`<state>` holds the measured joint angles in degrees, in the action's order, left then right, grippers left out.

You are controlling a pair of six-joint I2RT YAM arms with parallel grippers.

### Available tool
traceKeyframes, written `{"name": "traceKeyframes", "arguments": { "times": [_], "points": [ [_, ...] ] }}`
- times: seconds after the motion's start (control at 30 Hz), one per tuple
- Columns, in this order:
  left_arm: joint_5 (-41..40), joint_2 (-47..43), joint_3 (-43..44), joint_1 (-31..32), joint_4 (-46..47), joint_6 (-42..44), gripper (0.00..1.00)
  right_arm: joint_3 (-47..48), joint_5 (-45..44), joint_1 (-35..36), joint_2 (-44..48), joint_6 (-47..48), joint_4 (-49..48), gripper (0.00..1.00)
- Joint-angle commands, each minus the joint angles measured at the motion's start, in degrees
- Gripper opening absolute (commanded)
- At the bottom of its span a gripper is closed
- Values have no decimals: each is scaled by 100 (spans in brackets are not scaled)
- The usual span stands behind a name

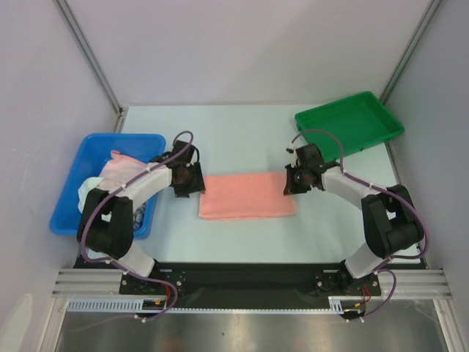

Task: Fold and stack the towels
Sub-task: Neatly place the folded towel into the bin

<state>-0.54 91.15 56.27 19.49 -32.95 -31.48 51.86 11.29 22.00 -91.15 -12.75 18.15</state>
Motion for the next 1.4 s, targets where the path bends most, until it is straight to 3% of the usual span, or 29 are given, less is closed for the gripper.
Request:
{"name": "traceKeyframes", "arguments": {
  "times": [0.0, 0.17, 0.27, 0.7, 0.9, 1.37],
  "points": [
    [-622, -730, 867, -24, -598, 229, 63, 1105, -522, -29, 230, 746, 1075, 0],
    [-694, -1117, 1079, -33, -722, 564, 69, 2318, -786, -345, -253, 1258, 1945, 0],
    [-588, -1179, 983, -33, -660, 749, 83, 3092, -865, -705, -736, 1723, 2253, 0],
    [-554, -1530, 543, -24, -177, 1144, 83, 6871, -2218, -1602, -3002, 2760, 3229, 0],
    [-368, -1574, 569, -24, -45, 1276, 82, 8145, -2658, -2023, -3707, 3235, 3125, 0],
    [343, -1592, 420, 29, 227, 1329, 83, 8507, -3212, -2657, -4542, 4360, 1420, 0]
  ]
}}
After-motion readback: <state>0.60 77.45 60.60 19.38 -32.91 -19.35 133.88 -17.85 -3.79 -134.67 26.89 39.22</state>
